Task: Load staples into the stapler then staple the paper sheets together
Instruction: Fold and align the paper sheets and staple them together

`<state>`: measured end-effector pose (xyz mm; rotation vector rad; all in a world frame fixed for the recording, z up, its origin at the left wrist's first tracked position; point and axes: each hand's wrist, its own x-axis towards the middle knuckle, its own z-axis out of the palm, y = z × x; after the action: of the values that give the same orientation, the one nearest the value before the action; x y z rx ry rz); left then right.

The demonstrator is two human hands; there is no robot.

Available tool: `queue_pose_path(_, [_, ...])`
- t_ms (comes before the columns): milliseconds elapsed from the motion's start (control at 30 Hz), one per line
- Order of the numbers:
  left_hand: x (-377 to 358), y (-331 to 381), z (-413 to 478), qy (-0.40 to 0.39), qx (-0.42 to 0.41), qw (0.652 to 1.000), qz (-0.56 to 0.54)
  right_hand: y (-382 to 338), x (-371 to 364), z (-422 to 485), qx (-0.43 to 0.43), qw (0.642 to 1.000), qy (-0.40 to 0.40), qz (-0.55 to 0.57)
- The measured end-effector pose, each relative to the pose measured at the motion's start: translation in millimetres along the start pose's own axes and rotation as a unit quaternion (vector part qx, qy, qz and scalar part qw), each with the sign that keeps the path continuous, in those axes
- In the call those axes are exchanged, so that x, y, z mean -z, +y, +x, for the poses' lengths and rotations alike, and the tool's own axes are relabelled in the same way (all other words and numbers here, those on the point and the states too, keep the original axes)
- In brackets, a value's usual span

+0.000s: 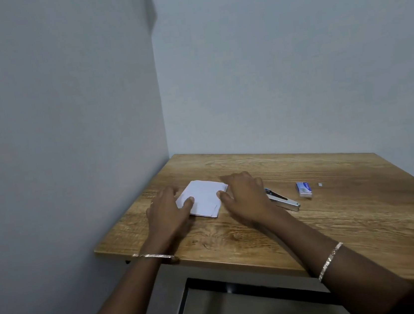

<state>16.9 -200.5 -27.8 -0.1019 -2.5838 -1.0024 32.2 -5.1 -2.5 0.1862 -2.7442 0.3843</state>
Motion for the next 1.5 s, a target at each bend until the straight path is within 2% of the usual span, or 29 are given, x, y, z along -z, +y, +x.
queue_pose_path(167, [-8.8, -7.6, 1.2, -0.035, -0.027, 0.997, 0.069, -2.3, -19.5, 29.7, -0.055, 0.991, -0.121, -0.011])
queue_pose_path(267, [-10.9, -9.8, 2.4, -0.035, -0.034, 0.996, 0.079, -0.5, -28.5, 38.4, -0.061, 0.986, -0.151, -0.02])
queue_pose_path(467, [-12.9, -10.5, 4.9, -0.032, -0.015, 0.997, 0.074, -1.5, -33.9, 44.1, -0.047, 0.989, -0.142, -0.013])
queue_pose_path(567, [-13.3, -11.0, 4.2, -0.029, -0.017, 0.997, 0.069, -4.9, -33.9, 41.1, -0.012, 0.997, -0.07, 0.035])
queue_pose_path(633, [-13.3, -11.2, 4.3, -0.026, -0.019, 0.997, 0.069, -8.5, -32.5, 38.4, -0.001, 0.993, 0.001, 0.117])
queue_pose_path(733, [-13.1, -11.1, 4.2, -0.025, -0.02, 0.997, 0.067, -8.9, -31.3, 39.2, -0.067, 0.946, 0.065, 0.309])
queue_pose_path(833, [-13.7, -11.7, 4.5, -0.024, -0.022, 0.997, 0.068, -5.9, -32.0, 42.7, -0.165, 0.862, 0.081, 0.472])
queue_pose_path(900, [-13.3, -11.6, 3.8, -0.015, -0.027, 0.997, 0.068, -1.2, -33.2, 44.1, -0.212, 0.814, 0.083, 0.534])
queue_pose_path(1033, [-11.5, -9.1, 1.6, -0.005, -0.038, 0.998, 0.046, 1.3, -30.9, 40.8, -0.207, 0.781, 0.094, 0.582])
queue_pose_path(1133, [-6.0, -6.7, -0.2, 0.018, -0.045, 0.998, -0.039, -4.3, -16.7, 35.3, -0.171, 0.785, 0.142, 0.578])
queue_pose_path(1233, [3.2, -2.8, -5.8, 0.079, -0.07, 0.985, -0.136, -8.0, 7.7, 22.8, -0.107, 0.798, 0.197, 0.559])
queue_pose_path(1333, [11.6, 5.1, -17.1, 0.124, -0.105, 0.969, -0.186, -4.0, 32.2, -5.6, 0.004, 0.851, 0.269, 0.451])
queue_pose_path(1433, [11.1, 16.3, -36.4, 0.102, -0.14, 0.96, -0.221, 9.8, 46.0, -44.1, 0.077, 0.892, 0.306, 0.324])
queue_pose_path(1500, [6.9, 27.5, -52.4, 0.067, -0.174, 0.955, -0.23, 23.1, 48.5, -69.8, 0.093, 0.906, 0.277, 0.306])
